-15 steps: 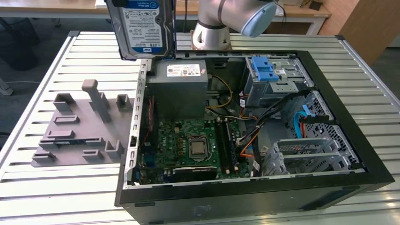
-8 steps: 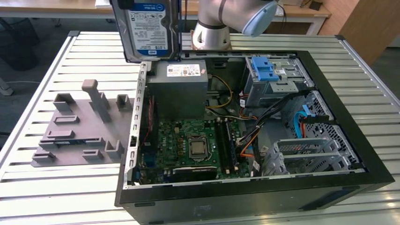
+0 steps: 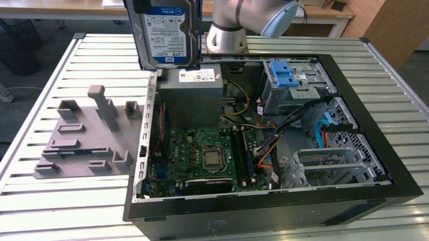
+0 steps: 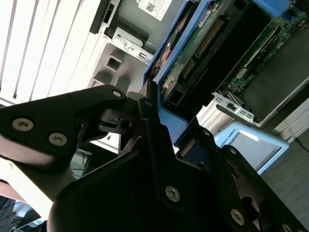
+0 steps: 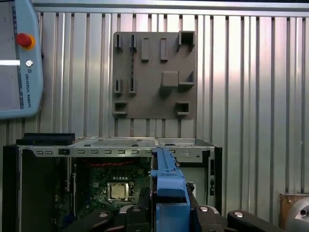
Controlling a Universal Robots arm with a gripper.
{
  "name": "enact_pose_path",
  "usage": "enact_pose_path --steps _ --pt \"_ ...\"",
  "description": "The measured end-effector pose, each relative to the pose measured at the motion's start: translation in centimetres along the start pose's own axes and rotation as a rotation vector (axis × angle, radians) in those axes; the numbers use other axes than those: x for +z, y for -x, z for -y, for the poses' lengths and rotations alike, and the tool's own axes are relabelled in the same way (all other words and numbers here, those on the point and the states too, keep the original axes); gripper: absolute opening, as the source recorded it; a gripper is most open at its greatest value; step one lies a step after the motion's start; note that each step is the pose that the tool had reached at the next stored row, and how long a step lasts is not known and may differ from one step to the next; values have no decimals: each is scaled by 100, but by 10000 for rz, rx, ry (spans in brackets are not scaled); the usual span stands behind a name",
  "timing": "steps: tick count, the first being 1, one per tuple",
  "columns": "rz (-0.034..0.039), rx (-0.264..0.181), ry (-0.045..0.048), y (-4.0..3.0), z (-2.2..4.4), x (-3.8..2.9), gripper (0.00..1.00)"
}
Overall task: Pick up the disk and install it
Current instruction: 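Pick up the disk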
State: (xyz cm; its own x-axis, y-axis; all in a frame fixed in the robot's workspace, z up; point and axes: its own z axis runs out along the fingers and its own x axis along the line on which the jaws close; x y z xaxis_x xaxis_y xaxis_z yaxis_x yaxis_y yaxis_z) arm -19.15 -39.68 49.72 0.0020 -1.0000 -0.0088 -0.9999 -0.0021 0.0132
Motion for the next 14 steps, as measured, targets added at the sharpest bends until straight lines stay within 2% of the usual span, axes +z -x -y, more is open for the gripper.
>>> enact_pose_path --steps 4,11,14 --pt "3 -1 0 -42 52 -1 36" --pt "1 -2 1 -47 59 -2 36" --pt "2 -1 0 -87 68 -2 36"
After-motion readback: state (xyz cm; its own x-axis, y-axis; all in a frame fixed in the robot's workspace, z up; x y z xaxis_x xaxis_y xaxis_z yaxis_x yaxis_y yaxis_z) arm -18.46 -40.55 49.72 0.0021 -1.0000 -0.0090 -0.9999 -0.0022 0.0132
